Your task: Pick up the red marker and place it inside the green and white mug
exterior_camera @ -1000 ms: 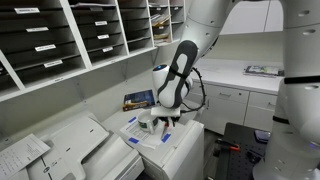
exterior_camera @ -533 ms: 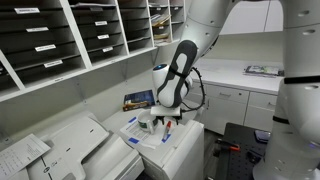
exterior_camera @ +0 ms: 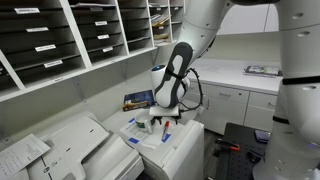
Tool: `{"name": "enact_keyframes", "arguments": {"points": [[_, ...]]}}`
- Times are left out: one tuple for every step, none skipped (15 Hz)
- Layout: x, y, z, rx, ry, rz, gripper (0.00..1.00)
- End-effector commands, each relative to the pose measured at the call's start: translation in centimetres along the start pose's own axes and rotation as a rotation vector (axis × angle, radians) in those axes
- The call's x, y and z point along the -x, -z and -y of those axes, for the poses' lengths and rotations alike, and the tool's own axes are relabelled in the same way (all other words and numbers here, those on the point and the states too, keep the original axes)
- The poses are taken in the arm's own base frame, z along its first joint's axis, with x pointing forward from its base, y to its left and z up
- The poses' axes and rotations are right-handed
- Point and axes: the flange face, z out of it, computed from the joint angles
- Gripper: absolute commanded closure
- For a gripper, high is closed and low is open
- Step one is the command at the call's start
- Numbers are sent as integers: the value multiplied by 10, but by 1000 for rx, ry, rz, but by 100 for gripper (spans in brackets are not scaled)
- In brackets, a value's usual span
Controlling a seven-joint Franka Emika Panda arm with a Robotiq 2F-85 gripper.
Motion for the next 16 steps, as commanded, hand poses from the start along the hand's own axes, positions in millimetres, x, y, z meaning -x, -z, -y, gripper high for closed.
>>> {"name": "enact_keyframes", "arguments": {"points": [[-1, -2, 1, 5, 4, 1, 0], [-1, -4, 1, 7, 5, 2, 0], [-1, -4, 2, 7, 5, 1, 0], [-2, -4, 2, 6, 5, 1, 0], [-2, -4, 2, 6, 5, 1, 0], [-2, -4, 2, 6, 5, 1, 0], [-2, -4, 2, 6, 5, 1, 0], [-2, -5, 3, 14, 6, 8, 0], [-3, -6, 3, 8, -1, 1, 0], [-3, -7, 4, 10, -2, 3, 0], [-3, -9, 4, 7, -2, 8, 0], [-3, -12, 5, 4, 0, 10, 0], [-2, -15, 6, 5, 5, 22, 0], [-2, -17, 6, 3, 6, 31, 0], [-1, -20, 8, 0, 11, 41, 0], [-3, -22, 9, -2, 4, 45, 0]]}}
